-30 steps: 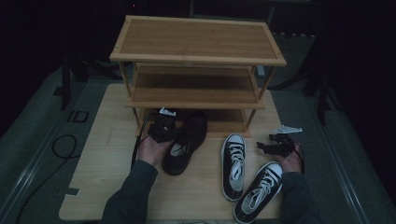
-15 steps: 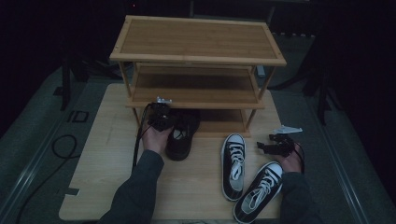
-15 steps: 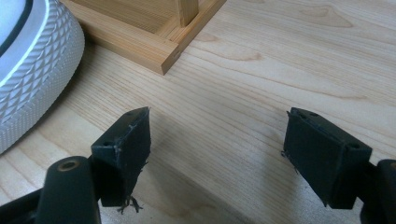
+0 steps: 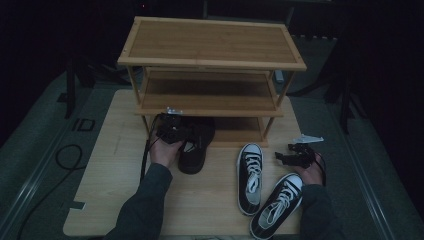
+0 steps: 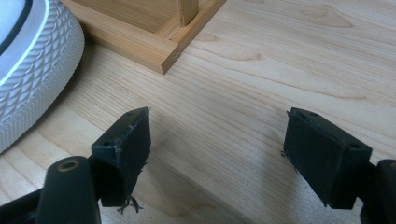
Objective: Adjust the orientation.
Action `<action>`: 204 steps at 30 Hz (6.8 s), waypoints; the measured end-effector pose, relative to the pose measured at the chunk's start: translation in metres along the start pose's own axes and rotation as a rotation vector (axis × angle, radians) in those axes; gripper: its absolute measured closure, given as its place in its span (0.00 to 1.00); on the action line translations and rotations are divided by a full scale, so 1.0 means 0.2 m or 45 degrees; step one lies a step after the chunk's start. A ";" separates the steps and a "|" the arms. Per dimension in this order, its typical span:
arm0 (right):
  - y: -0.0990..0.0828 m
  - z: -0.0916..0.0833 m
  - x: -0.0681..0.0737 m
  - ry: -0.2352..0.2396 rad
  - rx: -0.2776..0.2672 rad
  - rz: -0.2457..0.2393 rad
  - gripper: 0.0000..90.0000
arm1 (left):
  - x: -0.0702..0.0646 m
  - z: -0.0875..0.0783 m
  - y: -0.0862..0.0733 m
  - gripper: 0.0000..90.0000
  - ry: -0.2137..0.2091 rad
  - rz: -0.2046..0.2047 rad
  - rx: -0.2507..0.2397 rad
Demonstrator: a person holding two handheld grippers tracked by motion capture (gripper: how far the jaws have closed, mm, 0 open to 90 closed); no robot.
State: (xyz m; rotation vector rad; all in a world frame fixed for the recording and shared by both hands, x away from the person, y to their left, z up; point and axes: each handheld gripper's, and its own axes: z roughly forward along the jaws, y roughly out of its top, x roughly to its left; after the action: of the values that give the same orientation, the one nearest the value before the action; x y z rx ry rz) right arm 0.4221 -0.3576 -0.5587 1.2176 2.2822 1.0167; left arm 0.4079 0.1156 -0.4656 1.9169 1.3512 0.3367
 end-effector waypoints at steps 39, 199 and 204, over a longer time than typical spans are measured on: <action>0.00 0.00 0.00 -0.003 0.003 -0.006 0.25 | -0.01 -0.27 -0.51 1.00 -0.140 0.084 0.109; 0.00 0.00 0.01 -0.014 0.008 -0.021 0.25 | 0.17 0.06 -0.50 1.00 0.098 0.111 0.042; 0.00 0.00 0.01 -0.014 0.008 -0.021 0.25 | 0.15 0.04 -0.44 1.00 0.103 0.148 0.000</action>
State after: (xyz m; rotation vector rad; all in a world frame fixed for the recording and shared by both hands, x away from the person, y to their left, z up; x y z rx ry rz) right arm 0.4217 -0.3558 -0.5588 1.2021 2.2853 0.9951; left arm 0.3635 0.1526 -0.5387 2.0057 1.2937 0.4764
